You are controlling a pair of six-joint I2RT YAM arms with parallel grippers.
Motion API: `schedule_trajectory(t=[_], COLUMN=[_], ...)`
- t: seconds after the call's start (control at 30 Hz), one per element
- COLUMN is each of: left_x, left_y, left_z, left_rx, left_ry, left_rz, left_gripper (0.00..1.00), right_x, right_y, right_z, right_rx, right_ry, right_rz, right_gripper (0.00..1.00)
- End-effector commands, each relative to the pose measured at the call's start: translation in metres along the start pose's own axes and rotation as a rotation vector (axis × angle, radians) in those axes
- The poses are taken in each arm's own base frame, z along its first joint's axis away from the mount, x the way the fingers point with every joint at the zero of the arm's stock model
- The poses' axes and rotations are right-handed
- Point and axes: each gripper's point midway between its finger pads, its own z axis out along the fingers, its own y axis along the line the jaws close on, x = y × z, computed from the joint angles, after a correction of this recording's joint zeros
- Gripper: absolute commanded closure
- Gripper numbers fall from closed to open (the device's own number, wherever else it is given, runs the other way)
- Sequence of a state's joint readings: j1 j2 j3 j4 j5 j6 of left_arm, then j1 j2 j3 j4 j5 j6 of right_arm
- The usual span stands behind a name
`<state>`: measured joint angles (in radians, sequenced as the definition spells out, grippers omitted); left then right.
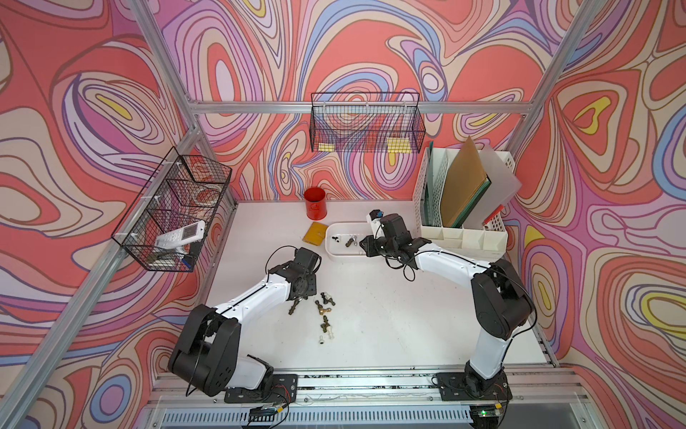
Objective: Put the chess pieces into the storage box
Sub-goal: Pick up the chess piece at the center of the board.
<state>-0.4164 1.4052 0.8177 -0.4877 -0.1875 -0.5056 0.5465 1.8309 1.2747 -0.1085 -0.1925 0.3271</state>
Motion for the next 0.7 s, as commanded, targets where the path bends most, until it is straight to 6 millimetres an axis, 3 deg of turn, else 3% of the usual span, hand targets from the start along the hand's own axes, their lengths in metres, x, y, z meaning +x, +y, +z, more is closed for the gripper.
schedule_trajectory(t=[0.0, 0.13, 0.4, 0.67], left_x=[-0.001, 0.009, 0.021, 0.020], left_y=[0.013, 0.024, 0.014, 0.016], left_z=[-0.001, 0.006, 0.020, 0.020], left_rx=[-0.039, -0.066, -0.007, -0.014], left_ry=[-0.022, 0.016, 0.080, 0.079], left_rz=[-0.022, -0.034, -0.043, -0.040], left_gripper=[0.62, 0.63, 0.71, 0.86], right_x=[-0.002, -0.005, -0.003, -0.004], right_y=[0.003, 0.007, 0.007, 0.008], right_z=[-0.001, 0.000, -0.002, 0.002], right_rx=[-0.016, -0.033, -0.034, -0.038], right_ry=[-0.011, -0.016, -0.012, -0.009], right_rz=[0.008, 0.013, 0.017, 0.021], right_gripper=[0.81, 0.81, 0.82, 0.82])
